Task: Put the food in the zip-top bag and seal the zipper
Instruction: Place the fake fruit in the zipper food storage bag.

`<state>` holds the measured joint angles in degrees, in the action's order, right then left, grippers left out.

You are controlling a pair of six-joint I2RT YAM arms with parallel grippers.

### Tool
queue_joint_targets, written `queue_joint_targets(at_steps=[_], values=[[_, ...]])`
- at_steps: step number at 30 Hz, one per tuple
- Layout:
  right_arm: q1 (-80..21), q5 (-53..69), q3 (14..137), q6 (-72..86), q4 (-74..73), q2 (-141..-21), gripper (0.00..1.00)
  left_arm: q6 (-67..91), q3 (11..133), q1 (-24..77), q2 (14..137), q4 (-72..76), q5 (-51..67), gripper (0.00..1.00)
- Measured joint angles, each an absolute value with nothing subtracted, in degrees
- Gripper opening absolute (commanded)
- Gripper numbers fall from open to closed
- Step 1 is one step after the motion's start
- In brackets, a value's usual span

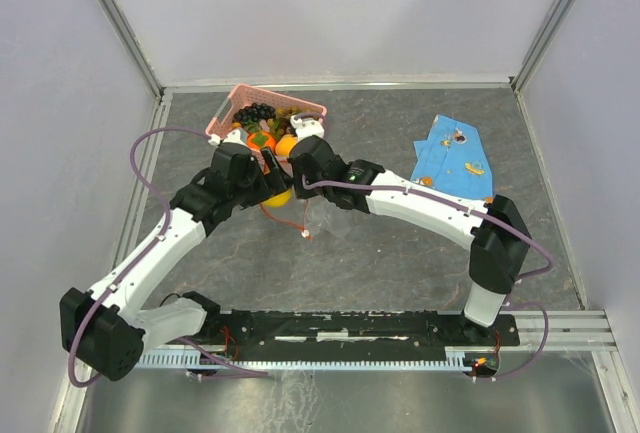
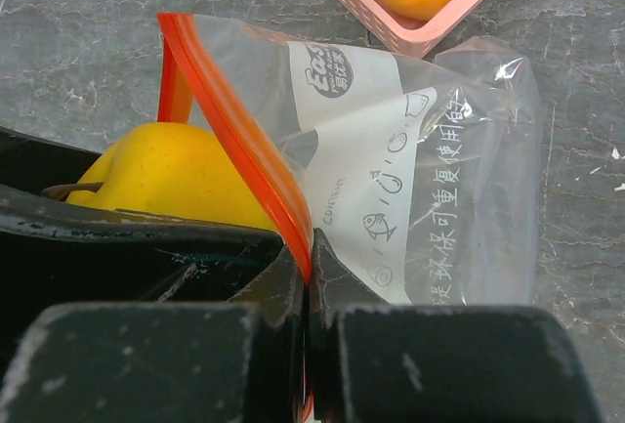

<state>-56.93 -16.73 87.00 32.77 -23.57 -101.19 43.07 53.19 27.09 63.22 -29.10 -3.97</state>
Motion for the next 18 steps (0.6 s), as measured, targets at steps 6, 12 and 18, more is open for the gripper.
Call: queue_joint_targets(at_steps=[6, 12, 18], values=[[-56.88, -16.05, 87.0, 33.06, -24.01, -101.19, 0.03, 43.07, 52.69, 27.09, 64.75, -28.6, -5.04, 0.76], [-56.9, -14.59, 87.0, 33.41, -23.92, -100.55, 0.03, 42.96, 51.31, 27.14, 65.73, -28.64, -7.92, 0.82], [-56.88, -13.74, 87.0, 33.8, -23.49, -99.24, 0.03, 42.92, 51.31, 27.14, 66.61, -28.71, -10.0, 0.89]])
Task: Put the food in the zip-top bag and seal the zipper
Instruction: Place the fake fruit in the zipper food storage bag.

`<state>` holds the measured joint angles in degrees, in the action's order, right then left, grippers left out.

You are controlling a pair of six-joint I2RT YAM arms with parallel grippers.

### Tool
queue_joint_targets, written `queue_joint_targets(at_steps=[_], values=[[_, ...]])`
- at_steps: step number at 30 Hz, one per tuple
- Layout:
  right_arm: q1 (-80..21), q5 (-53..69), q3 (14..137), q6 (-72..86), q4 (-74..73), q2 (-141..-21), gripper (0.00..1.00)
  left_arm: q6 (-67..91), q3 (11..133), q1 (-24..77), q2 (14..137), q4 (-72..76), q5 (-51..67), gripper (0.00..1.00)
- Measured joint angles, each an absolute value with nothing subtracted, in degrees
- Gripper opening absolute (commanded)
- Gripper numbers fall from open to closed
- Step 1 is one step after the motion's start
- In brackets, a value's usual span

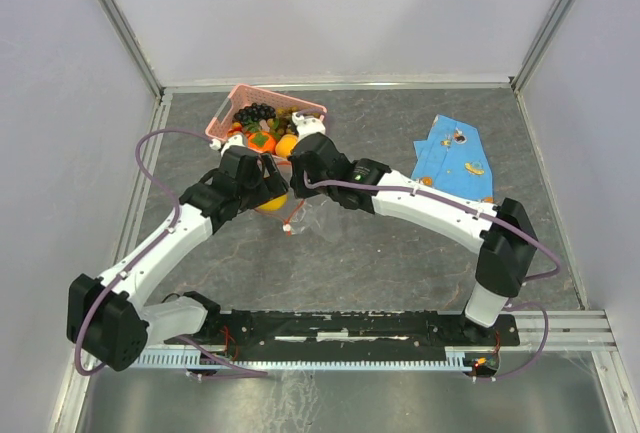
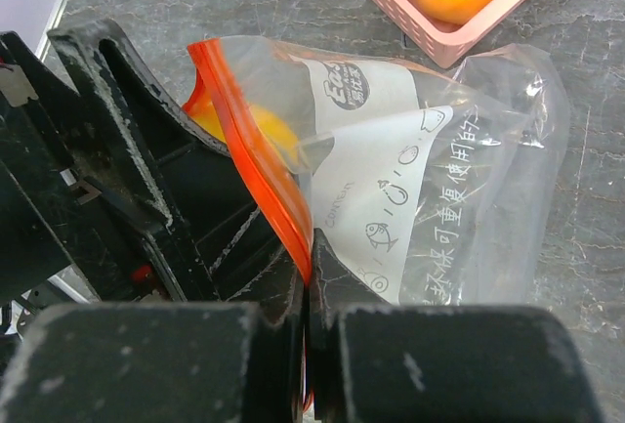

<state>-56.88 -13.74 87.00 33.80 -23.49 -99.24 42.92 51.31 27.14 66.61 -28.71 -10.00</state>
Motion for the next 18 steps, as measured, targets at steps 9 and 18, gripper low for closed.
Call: queue_joint_targets(at_steps=[9, 18], values=[[-56.69, -13.37, 86.63, 34.52, -23.09, -99.04, 0.08, 42.44, 53.08, 27.14, 66.43, -31.55, -10.83, 1.0], [-55.61, -13.32, 85.73, 34.7, -23.14, -97.93, 0.09, 41.47, 57.49, 27.14, 61.89, -35.86, -11.49, 1.0]])
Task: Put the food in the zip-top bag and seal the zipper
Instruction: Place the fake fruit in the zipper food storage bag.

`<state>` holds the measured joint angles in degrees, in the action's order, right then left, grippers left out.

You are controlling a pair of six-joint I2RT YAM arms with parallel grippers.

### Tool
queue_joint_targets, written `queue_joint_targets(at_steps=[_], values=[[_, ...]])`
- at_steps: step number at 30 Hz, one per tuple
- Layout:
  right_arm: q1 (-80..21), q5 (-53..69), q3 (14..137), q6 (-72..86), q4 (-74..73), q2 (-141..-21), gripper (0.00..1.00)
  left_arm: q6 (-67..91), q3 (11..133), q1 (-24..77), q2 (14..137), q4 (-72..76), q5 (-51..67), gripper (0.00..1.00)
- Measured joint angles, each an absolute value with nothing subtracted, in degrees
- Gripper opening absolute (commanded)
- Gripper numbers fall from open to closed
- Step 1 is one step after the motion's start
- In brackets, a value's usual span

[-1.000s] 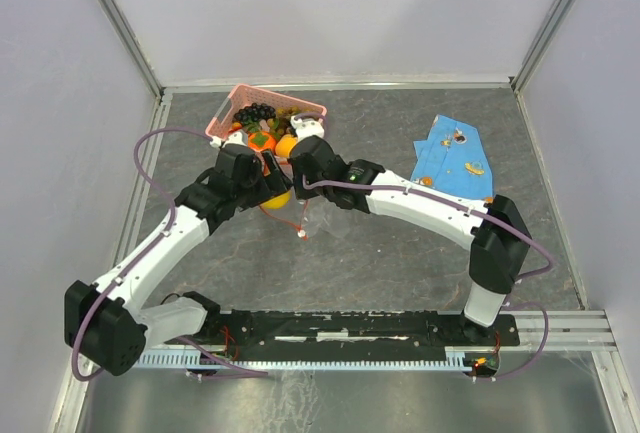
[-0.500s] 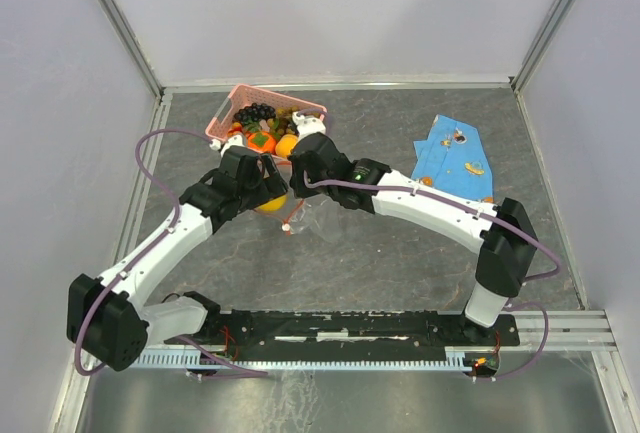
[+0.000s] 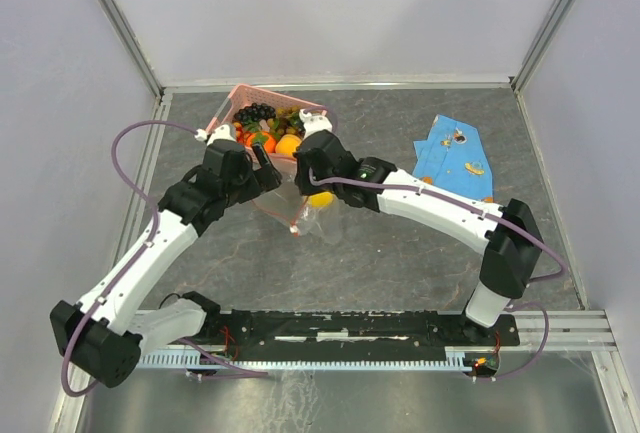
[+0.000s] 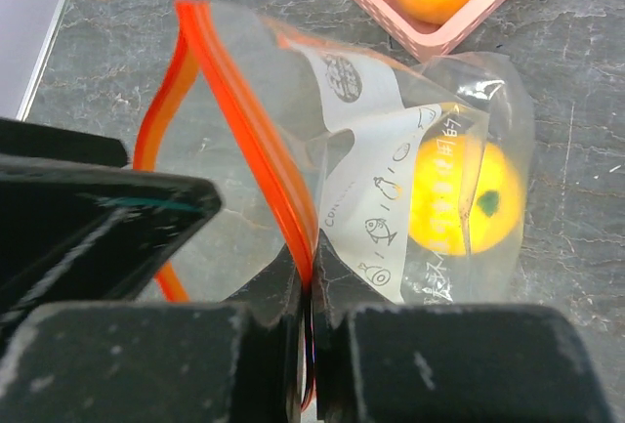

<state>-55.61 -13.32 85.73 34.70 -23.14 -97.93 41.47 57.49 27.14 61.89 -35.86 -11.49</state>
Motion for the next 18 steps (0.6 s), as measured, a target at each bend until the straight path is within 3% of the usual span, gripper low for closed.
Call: queue_joint_targets(at_steps=[10, 18], values=[[-54.57, -13.65, 85.1, 34.41, -23.22, -97.08, 0.09, 39.86, 59.18, 27.07, 55.31, -42.83, -16.32, 0.91], [-54.39, -15.11, 84.62, 33.01, -24.36, -96.47, 0.09, 39.86, 56.58, 27.07, 57.95, -39.83, -11.18, 0.68]])
